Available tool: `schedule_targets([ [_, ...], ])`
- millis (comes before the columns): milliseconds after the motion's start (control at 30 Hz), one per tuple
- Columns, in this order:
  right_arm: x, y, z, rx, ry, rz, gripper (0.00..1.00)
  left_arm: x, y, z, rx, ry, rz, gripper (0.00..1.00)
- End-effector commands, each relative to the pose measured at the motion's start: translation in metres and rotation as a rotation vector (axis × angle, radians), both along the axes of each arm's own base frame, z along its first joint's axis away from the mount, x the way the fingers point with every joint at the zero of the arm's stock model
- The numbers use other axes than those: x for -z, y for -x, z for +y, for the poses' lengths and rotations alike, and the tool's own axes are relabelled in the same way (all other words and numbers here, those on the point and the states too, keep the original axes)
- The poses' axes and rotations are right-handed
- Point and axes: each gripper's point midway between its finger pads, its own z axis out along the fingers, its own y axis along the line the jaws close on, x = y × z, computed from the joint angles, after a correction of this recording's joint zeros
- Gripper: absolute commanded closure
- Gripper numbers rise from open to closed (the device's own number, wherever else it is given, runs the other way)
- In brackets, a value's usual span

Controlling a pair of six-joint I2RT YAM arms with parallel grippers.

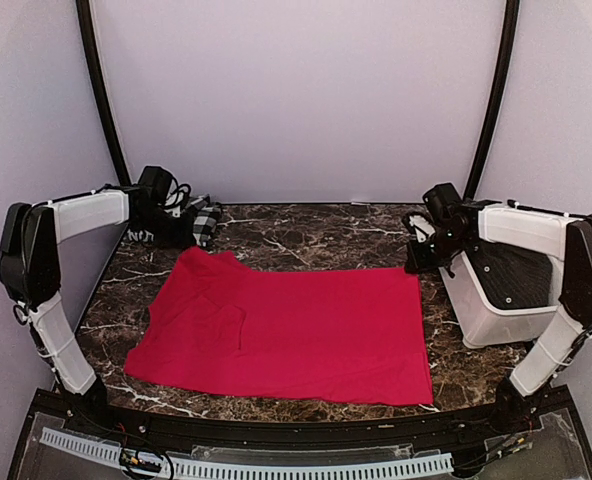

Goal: Fold and stack the mixed laundry pile
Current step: Fold the 1/3-folded T-shirt at the center of the board.

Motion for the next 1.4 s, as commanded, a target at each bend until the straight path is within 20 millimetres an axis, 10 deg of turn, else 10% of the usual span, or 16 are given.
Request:
schedule_targets([
  [0,-0.011,0.020,-0.001,0.005,-0.044,0.011,1.00,-0.017,0.032,-0.005,-0.020,0.040,-0.020,1.00],
  [700,-0.020,0.094,0.003,0.053,-0.059,0.078,1.00,-0.024,0.161,0.019,-0.085,0.077,0.039,1.00],
  [1367,-0.073,0.078,-0.016,0.089,0.007,-0.098,1.00,-0.066,0.174,0.030,-0.115,0.077,-0.038,1.00],
])
